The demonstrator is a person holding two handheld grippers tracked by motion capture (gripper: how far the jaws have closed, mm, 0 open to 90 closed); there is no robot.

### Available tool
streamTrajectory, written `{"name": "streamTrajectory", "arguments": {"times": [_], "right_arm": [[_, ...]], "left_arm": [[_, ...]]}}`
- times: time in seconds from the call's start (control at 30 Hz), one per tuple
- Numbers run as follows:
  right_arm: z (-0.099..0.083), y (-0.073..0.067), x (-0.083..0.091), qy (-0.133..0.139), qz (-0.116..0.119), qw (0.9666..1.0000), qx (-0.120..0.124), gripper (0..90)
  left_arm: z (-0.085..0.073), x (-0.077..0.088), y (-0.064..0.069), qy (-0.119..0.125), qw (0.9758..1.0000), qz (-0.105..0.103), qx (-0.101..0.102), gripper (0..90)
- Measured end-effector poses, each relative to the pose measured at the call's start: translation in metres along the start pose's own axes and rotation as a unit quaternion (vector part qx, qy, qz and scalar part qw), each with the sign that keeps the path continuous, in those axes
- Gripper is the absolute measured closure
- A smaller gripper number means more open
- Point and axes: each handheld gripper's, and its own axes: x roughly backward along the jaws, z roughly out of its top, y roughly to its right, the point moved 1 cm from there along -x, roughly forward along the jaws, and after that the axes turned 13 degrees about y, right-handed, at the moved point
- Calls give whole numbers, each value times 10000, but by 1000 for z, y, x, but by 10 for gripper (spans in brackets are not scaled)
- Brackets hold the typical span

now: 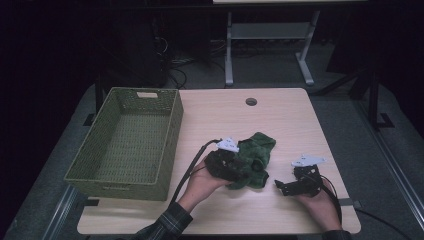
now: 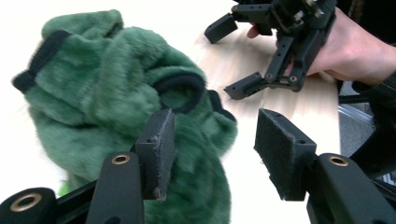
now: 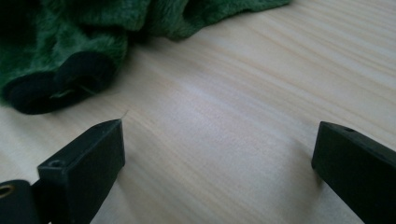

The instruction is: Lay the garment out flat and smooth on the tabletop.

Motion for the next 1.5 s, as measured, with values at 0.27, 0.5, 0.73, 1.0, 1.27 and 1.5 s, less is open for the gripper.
{"name": "streamTrajectory", "arguments": {"times": [0.27,0.5,0.73,1.0,1.27,1.5], "right_arm": [[3,-15,10,2,410,9992,-25,77],[9,-27,11,293,1077,9937,-86,139],[12,-32,-5,260,1278,9914,-30,189],[16,-38,-13,222,1444,9892,72,275],[18,-38,-15,338,1457,9887,52,430],[22,-39,-15,455,1425,9886,183,730]], "left_arm": [[-2,-6,8,-17,9999,74,-141,483],[-11,-22,4,-302,9989,202,-312,481],[-17,-32,-4,-478,9970,405,-448,481],[-28,-38,-16,-604,9957,593,-383,551],[-28,-34,-22,-621,9964,492,-300,817],[-17,-18,-17,-268,9993,229,-85,837]]}}
